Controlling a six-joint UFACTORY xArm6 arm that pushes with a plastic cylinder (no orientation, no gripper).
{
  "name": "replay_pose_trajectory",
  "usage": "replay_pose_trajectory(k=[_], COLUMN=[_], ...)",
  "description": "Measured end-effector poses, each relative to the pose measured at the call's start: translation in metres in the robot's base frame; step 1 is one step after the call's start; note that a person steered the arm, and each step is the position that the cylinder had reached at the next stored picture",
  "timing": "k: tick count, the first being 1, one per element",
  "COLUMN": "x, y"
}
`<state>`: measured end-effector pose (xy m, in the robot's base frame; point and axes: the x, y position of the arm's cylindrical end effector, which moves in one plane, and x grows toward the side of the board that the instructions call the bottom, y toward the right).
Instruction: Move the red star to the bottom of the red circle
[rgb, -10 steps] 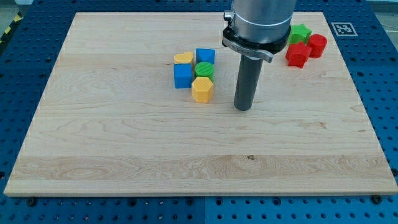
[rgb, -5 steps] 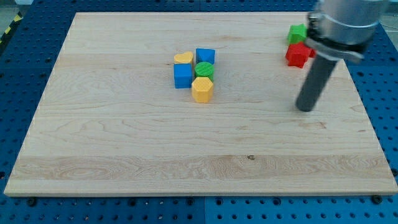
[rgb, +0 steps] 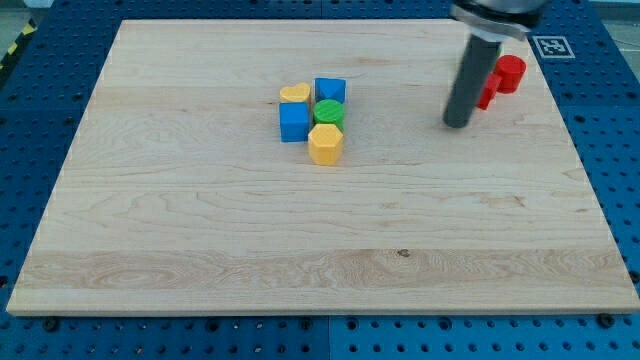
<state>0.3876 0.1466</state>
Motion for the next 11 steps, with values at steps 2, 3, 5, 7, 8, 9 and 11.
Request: replay_pose_trajectory(k=[2, 3, 5, 7, 8, 9, 11], x=[-0.095, -0.093, -0.076, -0.065, -0.065, -0.055, -0.027], y=[-0.019, 0.010, 0.014, 0.042, 0.051, 0.064, 0.065])
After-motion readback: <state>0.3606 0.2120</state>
